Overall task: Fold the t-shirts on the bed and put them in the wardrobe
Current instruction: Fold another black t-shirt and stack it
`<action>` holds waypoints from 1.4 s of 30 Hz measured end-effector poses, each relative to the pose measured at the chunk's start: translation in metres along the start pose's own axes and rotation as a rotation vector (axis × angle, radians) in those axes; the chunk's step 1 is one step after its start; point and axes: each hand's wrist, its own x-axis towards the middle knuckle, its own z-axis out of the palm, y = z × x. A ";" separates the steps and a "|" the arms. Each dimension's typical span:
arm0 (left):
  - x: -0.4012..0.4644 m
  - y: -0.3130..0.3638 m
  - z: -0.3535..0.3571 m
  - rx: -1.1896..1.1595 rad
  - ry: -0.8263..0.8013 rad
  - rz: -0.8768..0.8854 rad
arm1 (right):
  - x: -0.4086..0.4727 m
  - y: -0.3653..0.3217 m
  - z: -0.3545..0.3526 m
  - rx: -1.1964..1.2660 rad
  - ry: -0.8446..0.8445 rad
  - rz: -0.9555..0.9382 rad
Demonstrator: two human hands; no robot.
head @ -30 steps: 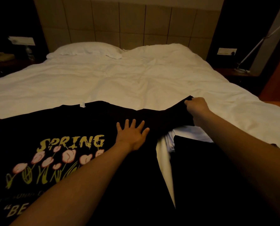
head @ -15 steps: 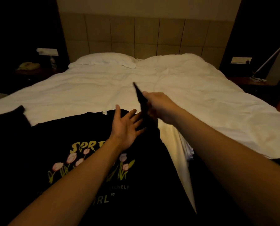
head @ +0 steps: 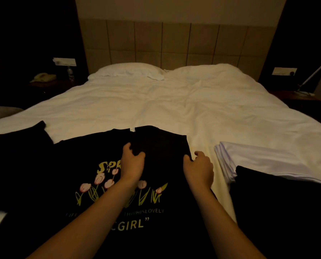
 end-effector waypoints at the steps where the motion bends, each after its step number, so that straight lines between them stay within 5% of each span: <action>1: 0.000 0.001 -0.001 0.207 0.048 0.151 | -0.004 0.007 0.003 -0.059 0.004 -0.006; 4: 0.005 0.001 0.009 0.665 0.048 0.560 | -0.011 0.020 0.006 -0.140 -0.011 -0.048; 6: 0.013 0.003 0.025 0.874 -0.123 0.665 | -0.010 0.023 0.005 -0.161 -0.027 -0.052; 9: 0.034 0.000 0.049 1.065 -0.443 0.567 | -0.007 0.026 0.005 -0.223 -0.054 -0.046; 12: 0.054 -0.013 0.065 1.287 -0.528 0.486 | -0.004 0.029 0.003 -0.262 -0.066 -0.035; 21: 0.056 -0.029 0.061 1.291 -0.526 0.520 | -0.002 0.035 -0.003 -0.237 -0.016 0.026; 25: 0.027 -0.027 0.044 1.265 -0.542 0.546 | -0.005 0.035 0.000 -0.165 0.061 -0.193; 28: 0.003 -0.036 0.021 1.316 -0.525 0.587 | -0.005 0.036 0.007 -0.267 -0.057 -0.333; 33: -0.010 -0.037 -0.001 1.377 -0.494 0.541 | -0.003 0.040 0.009 -0.452 -0.255 -0.295; 37: -0.028 -0.021 -0.019 1.201 -0.475 0.440 | -0.017 0.026 0.001 -0.309 -0.124 -0.366; 42: -0.057 0.018 -0.077 0.978 -0.288 0.387 | -0.058 -0.020 -0.007 -0.114 -0.182 -0.518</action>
